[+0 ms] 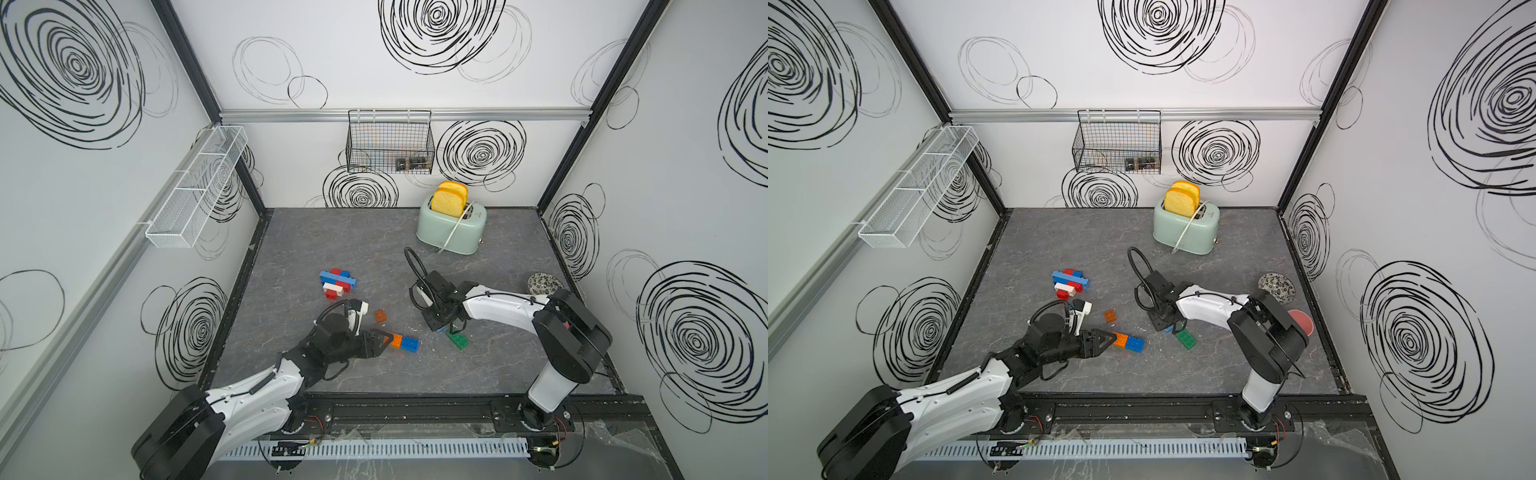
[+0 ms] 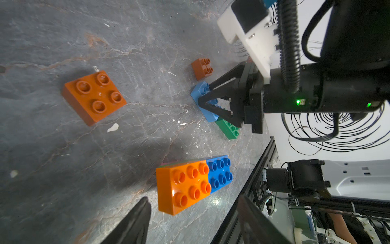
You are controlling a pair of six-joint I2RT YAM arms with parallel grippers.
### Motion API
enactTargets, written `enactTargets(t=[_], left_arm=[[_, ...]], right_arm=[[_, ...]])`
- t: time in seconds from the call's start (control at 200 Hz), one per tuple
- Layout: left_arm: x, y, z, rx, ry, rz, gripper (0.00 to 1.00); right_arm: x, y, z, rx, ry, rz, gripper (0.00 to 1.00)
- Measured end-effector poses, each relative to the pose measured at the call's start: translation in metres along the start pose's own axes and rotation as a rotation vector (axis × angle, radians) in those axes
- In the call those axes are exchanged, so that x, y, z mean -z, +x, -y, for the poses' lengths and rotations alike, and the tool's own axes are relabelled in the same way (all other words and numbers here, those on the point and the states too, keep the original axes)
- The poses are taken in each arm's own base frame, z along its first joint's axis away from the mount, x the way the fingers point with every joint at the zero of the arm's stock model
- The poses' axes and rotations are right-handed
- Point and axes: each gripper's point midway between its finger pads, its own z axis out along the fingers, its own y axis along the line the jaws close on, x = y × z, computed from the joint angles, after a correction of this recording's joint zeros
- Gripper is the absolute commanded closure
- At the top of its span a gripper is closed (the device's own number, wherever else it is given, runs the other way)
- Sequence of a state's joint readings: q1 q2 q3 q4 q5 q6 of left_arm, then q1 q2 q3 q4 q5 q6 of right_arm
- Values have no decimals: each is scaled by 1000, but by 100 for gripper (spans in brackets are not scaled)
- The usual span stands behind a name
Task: Assemble a heart with lego
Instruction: Pick up the lego brick from the center of the board, then assemble the lego brick with the lego brick.
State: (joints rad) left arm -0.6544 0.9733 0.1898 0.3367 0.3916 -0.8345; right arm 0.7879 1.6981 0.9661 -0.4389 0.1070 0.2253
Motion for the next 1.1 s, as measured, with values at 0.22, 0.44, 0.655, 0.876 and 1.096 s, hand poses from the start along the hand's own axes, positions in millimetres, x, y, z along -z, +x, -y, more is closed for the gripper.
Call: enactTargets(t=[0.22,0.44,0.655,0.876,1.096], left_arm=[[-2,2,-2,4,-7,-8,30],[-8,8,-8,13,-18,-39,29],[-14,10,-10,11,-14,-49,31],[-20,11,-14,14,-20,-53,35],[-25,14,-21,24,-37,-68,38]], right_arm=[[1,1,-4,62,-1,-2,68],[25,-4,-22,196,-58,51,69],[62,-13,-42,310,-126,127,70],[73,0,-64,425,-175,115,70],[81,11,-86,534,-227,112,70]])
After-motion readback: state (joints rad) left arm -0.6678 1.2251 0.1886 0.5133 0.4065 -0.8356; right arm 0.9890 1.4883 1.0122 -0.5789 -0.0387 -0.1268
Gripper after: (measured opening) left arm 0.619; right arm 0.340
